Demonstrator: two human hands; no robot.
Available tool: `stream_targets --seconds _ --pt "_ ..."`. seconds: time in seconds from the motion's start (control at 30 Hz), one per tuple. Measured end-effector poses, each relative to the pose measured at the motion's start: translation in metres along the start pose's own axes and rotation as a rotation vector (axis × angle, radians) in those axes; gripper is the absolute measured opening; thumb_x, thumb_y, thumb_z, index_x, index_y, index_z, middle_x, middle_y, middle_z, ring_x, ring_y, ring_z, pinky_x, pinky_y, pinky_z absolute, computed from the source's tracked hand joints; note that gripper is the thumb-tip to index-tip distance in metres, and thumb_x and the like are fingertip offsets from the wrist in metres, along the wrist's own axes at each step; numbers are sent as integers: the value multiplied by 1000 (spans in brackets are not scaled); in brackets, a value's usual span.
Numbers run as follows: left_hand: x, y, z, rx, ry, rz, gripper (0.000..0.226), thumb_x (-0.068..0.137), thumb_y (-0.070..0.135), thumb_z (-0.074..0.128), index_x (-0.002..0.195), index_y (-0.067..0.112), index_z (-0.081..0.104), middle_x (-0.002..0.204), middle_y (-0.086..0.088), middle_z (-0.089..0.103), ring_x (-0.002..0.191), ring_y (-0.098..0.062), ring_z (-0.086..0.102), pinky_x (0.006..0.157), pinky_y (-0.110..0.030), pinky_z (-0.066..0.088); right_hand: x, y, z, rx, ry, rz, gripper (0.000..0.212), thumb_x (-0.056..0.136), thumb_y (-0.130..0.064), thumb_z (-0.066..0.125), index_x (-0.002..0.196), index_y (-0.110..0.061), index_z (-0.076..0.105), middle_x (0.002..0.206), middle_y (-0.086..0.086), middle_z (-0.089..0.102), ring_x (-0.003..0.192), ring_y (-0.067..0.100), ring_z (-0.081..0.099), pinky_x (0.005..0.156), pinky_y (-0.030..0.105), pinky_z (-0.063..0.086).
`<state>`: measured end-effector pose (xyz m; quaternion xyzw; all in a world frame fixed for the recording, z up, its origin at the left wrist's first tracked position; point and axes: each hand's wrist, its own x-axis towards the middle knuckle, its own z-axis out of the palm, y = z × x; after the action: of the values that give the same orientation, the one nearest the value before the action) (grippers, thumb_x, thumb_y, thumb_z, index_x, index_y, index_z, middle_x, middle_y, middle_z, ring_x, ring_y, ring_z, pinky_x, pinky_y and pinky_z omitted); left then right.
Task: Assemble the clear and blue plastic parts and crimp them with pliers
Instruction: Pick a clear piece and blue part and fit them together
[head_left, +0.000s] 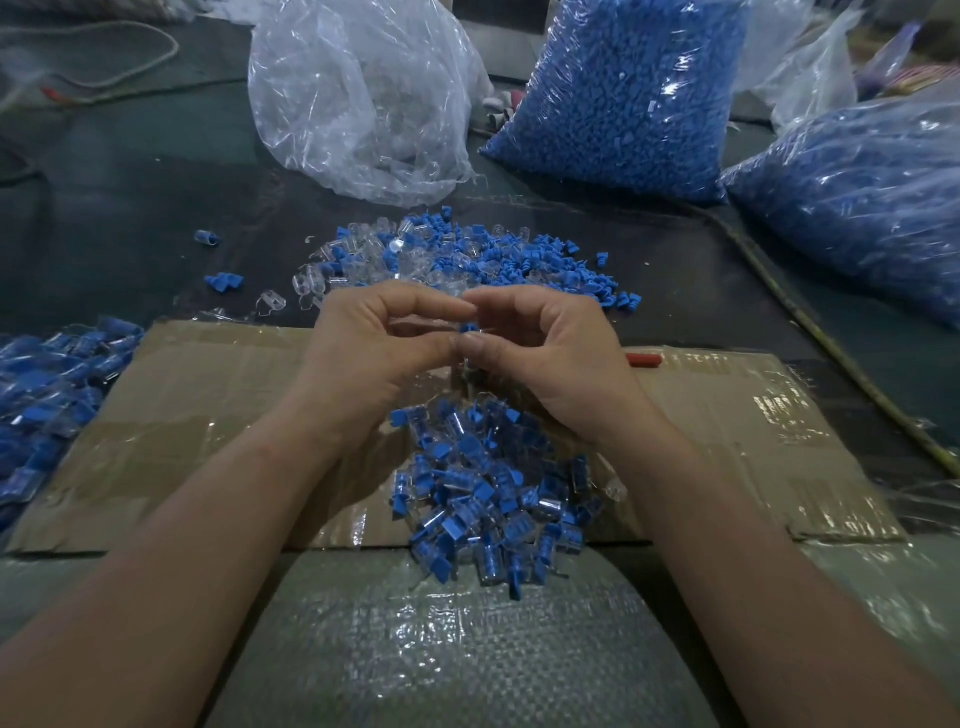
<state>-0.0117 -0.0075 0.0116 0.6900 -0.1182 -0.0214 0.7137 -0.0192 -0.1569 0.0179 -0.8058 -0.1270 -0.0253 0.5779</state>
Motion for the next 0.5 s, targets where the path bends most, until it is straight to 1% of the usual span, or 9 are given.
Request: stream_targets --seconds 0.07,0.13,0.2,0.33,0.43,0.5 --pt "0 1 -1 -10 -6 8 21 58 13 69 79 14 68 76 4 72 72 -9 69 64 -15 52 -1 -1 0 45 -9 -20 24 76 -8 70 92 -24 64 90 -1 69 84 12 67 74 19 54" --pt "1 0 -2 -31 7 -4 21 58 14 68 79 12 67 73 4 71 68 -8 68 61 -14 51 -1 -1 -1 92 -9 -21 23 75 -7 70 91 -23 65 89 -1 69 83 12 68 74 22 55" --pt "1 0 -3 -24 11 -17 20 58 15 67 77 10 65 68 2 70 62 -8 66 57 -14 50 -1 0 0 117 -20 -16 23 74 -7 69 89 -25 65 87 -4 69 81 9 67 74 21 55" --pt "2 0 -4 -10 -26 -42 14 60 15 66 73 9 63 63 -1 69 59 -12 66 52 -16 51 0 2 0 88 -12 -38 25 74 -8 70 89 -27 64 86 -11 66 81 3 66 75 18 53" --pt "3 -1 -4 -61 7 -42 13 61 15 66 71 8 63 60 -2 68 54 -11 65 50 -16 50 -1 4 1 41 33 -105 29 71 -13 73 92 -31 63 85 -13 67 81 4 67 73 16 53" --pt "3 -2 -5 -106 22 -58 12 61 15 66 71 8 64 59 -3 67 53 -11 64 49 -17 50 -2 6 2 28 68 -162 34 69 -10 74 96 -28 64 83 -12 68 79 6 68 71 17 53"
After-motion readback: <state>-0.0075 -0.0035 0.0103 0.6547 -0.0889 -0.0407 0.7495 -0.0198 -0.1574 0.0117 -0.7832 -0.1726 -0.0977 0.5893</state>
